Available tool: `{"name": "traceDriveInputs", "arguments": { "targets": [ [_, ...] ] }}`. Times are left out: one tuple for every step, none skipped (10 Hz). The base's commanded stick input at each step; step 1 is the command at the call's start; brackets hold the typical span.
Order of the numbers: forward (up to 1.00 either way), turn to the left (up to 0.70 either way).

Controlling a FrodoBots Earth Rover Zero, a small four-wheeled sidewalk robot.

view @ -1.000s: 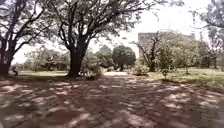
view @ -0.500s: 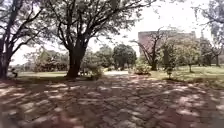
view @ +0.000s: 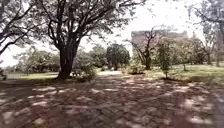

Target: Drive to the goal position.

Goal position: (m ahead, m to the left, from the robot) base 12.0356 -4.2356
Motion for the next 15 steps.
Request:
{"name": "traceDriveInputs", "arguments": {
  "targets": [
    [0.70,0.00],
    [0.70,0.00],
    [0.70,0.00],
    [0.70,0.00],
    [0.70,0.00],
    [0.70,0.00],
    [0.70,0.00],
    [0.70,0.00],
    [0.70,0.00],
    [0.70,0.00],
    [0.70,0.00],
    [0.70,0.00],
    [0.70,0.00],
    [0.70,0.00],
    [0.70,0.00]
  ]
}}
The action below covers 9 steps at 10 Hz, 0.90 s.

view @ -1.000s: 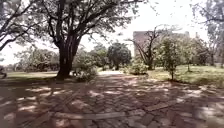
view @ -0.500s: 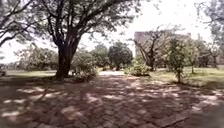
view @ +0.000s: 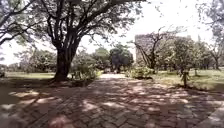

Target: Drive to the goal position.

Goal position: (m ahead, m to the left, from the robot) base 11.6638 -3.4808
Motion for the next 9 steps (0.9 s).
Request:
{"name": "traceDriveInputs", "arguments": {
  "targets": [
    [0.70,0.00],
    [0.70,0.00],
    [0.70,0.00],
    [0.70,0.00],
    [0.70,0.00],
    [0.70,0.00],
    [0.70,0.00],
    [0.70,0.00],
    [0.70,0.00]
  ]
}}
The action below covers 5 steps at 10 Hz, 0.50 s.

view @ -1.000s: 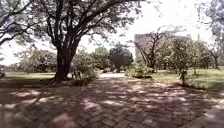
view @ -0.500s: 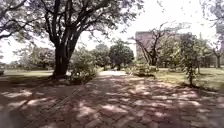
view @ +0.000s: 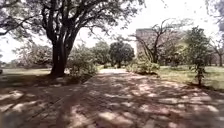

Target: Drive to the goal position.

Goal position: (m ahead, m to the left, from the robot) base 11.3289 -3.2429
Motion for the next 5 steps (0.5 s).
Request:
{"name": "traceDriveInputs", "arguments": {
  "targets": [
    [0.70,0.00],
    [0.70,0.00],
    [0.70,0.00],
    [0.70,0.00],
    [0.70,0.00]
  ]
}}
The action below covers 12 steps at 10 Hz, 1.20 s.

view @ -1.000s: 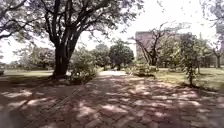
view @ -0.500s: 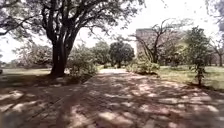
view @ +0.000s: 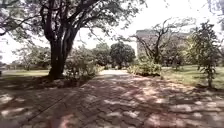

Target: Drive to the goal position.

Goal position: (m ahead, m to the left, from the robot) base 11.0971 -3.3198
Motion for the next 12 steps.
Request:
{"name": "traceDriveInputs", "arguments": {
  "targets": [
    [0.70,0.00],
    [0.70,0.00],
    [0.70,0.00],
    [0.70,0.00],
    [0.70,0.00],
    [0.70,0.00],
    [0.70,0.00],
    [0.70,0.00],
    [0.70,0.00],
    [0.70,0.00],
    [0.70,0.00],
    [0.70,0.00]
  ]
}}
